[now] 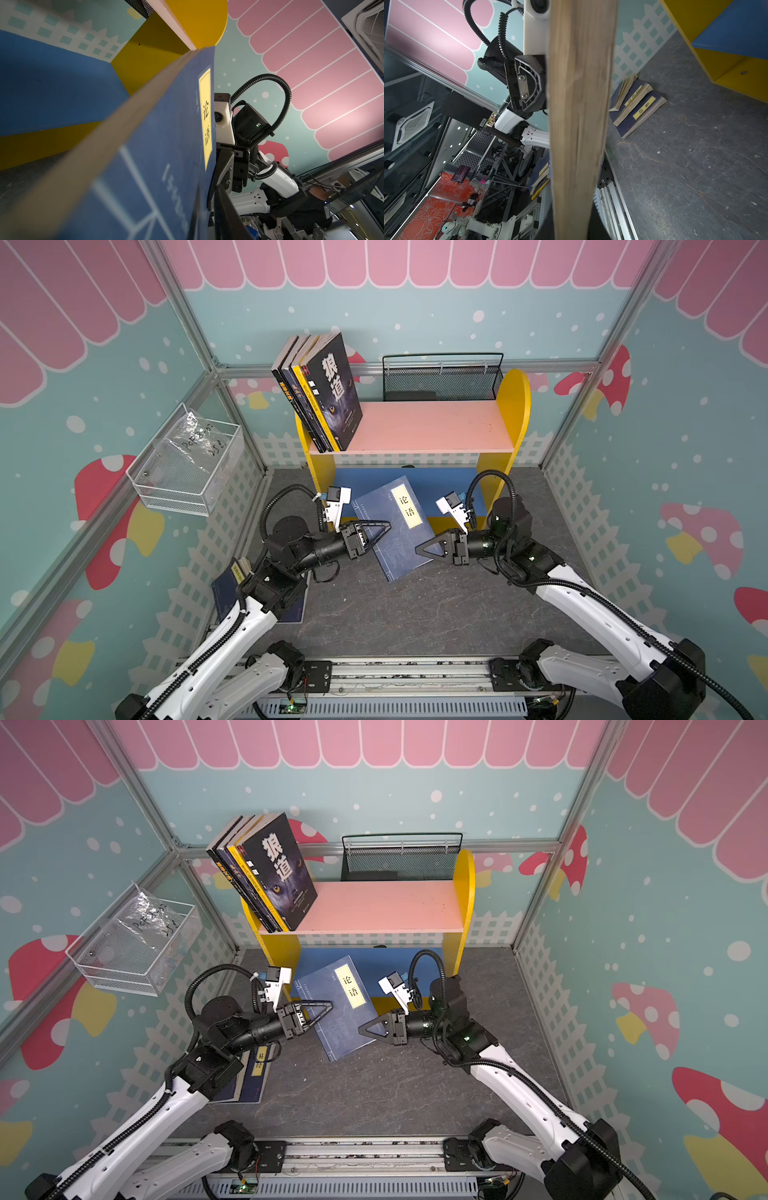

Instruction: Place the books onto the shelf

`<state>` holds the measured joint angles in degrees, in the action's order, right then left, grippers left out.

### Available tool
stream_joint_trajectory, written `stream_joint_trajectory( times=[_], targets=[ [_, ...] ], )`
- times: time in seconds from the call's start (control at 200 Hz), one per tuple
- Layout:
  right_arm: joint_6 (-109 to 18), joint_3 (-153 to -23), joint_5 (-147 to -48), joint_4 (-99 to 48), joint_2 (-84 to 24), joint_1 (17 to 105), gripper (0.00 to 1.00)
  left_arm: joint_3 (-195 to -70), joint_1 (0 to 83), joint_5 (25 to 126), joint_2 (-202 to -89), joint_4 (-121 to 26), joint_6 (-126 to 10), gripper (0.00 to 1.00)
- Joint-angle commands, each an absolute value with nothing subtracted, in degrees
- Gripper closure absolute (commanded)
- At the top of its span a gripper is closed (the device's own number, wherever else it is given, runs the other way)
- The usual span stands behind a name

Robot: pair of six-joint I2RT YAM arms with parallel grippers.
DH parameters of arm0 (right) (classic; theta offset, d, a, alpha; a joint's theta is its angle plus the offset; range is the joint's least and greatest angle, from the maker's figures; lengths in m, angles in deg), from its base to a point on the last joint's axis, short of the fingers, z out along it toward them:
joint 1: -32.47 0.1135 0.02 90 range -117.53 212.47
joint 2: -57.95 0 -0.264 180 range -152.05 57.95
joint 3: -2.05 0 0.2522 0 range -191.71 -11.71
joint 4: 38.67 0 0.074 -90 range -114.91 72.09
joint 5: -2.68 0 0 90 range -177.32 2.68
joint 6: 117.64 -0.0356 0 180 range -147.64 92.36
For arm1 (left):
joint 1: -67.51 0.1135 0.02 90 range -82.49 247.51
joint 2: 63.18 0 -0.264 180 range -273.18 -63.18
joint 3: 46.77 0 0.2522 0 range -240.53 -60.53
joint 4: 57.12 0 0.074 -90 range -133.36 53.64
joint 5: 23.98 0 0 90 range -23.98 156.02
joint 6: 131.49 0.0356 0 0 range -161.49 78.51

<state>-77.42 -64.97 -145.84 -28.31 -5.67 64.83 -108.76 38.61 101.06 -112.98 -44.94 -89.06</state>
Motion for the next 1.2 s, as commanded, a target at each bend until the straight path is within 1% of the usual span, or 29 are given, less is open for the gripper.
stream_joint_trajectory(
  times=[0.0,0.035,0.105,0.16,0.21,0.215,0.335,0.415,0.505,0.68,0.856,1.191],
  targets=[
    [-76.41,-67.00,-144.37,-31.15,-6.34,64.99,0.80,-111.72,38.71,97.38,-110.46,-41.26,-86.34,0.79],
    [-77.25,-66.72,-143.85,-32.76,-6.43,64.95,0.76,-111.86,38.69,96.07,-109.76,-40.53,-86.19,0.83],
    [-80.09,-65.51,-142.45,-37.84,-6.39,64.91,0.58,-111.87,38.69,93.39,-108.32,-39.90,-86.52,0.88],
    [-82.24,-64.47,-140.96,-41.82,-6.26,64.89,0.48,-111.79,38.69,90.29,-106.97,-39.46,-86.89,0.95],
    [-83.75,-63.75,-138.87,-44.37,-6.04,64.87,0.42,-111.54,38.69,86.72,-105.25,-38.90,-87.25,0.98],
    [-83.86,-63.61,-138.67,-44.66,-6.04,64.89,0.41,-111.57,38.69,86.34,-105.09,-38.84,-87.27,1.00],
    [-89.00,-60.06,-134.51,-53.91,-5.27,64.90,0.32,-111.09,38.69,75.63,-99.41,-37.68,-87.77,1.00],
    [-94.73,-57.16,-133.09,-63.53,-5.91,64.89,0.30,-110.58,38.69,67.05,-95.26,-37.36,-88.52,1.00],
    [-98.36,-57.14,-132.43,-70.24,-8.47,65.23,0.30,-108.14,38.69,59.04,-91.16,-40.24,-91.31,1.00],
    [-99.96,-61.82,-131.82,-75.41,-15.52,69.25,0.29,-102.26,38.69,50.68,-88.00,-46.80,-97.63,1.00],
    [-102.15,-67.69,-132.46,-80.33,-23.05,72.90,0.23,-101.21,38.68,49.18,-89.49,-48.31,-100.93,1.00],
    [-105.73,-72.59,-130.71,-81.95,-32.29,75.79,0.23,-100.79,38.60,49.95,-91.56,-50.46,-103.37,1.00]
  ],
)
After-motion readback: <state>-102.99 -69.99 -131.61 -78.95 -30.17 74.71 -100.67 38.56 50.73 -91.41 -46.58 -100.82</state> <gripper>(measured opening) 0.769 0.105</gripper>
